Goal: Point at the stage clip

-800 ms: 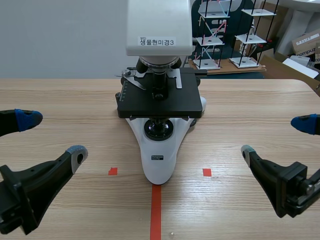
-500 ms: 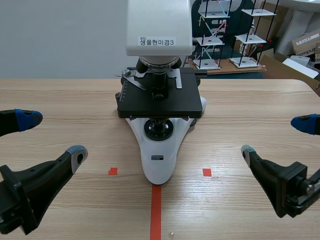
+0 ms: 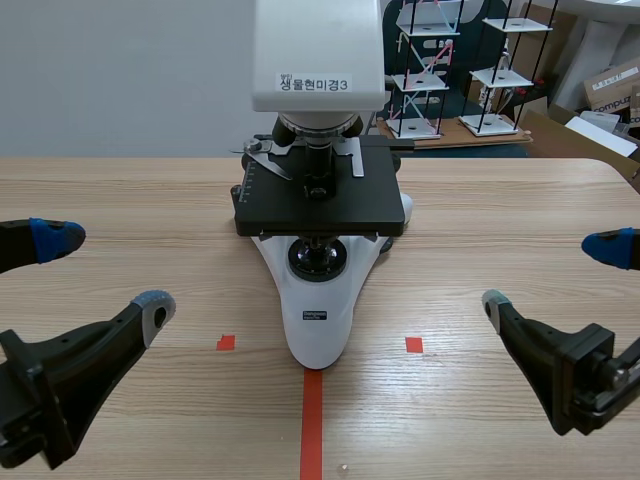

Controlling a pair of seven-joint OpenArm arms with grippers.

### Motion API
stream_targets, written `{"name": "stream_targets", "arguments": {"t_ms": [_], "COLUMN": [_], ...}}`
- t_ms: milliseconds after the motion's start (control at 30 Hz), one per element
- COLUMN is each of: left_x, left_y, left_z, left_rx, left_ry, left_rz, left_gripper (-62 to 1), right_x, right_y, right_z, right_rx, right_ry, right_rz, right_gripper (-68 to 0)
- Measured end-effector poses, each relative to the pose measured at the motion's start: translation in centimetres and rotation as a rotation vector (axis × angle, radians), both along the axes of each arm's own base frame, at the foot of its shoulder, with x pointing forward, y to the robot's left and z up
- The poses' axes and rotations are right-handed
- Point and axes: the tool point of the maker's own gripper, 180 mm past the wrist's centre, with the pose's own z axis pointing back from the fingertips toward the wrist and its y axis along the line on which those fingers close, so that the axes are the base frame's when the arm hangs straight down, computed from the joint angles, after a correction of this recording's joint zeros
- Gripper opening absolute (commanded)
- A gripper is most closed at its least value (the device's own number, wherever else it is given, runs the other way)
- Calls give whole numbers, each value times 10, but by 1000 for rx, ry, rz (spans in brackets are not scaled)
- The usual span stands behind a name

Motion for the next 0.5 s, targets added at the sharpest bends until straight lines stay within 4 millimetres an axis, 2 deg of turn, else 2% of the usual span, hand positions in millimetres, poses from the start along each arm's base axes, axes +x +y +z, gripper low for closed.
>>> {"name": "stream_targets", "arguments": {"t_ms": [67,167,200,333,433,500], "left_x": [0,2,4,13,22,29], "left_y": [0,0,1,0,3,8], "left_z": [0,-2,-2,0,-6,-11], "left_rx": [0,17,28,54,75,88], "left_ry": [1,8,7,-21,-24,-21], "left_rz": [0,-4,-11,-42,-54,-51], "left_gripper": [-103,-287,-328,-420,-537,-580], "right_x": [0,0,0,0,0,0], "right_y": [0,0,0,0,0,0], "right_z": [0,0,0,0,0,0], "right_rx": [0,0,0,0,0,0], "right_ry": [0,0,0,0,0,0], "right_rz": [0,0,0,0,0,0], "right_gripper": [4,4,4,4,4,4]}}
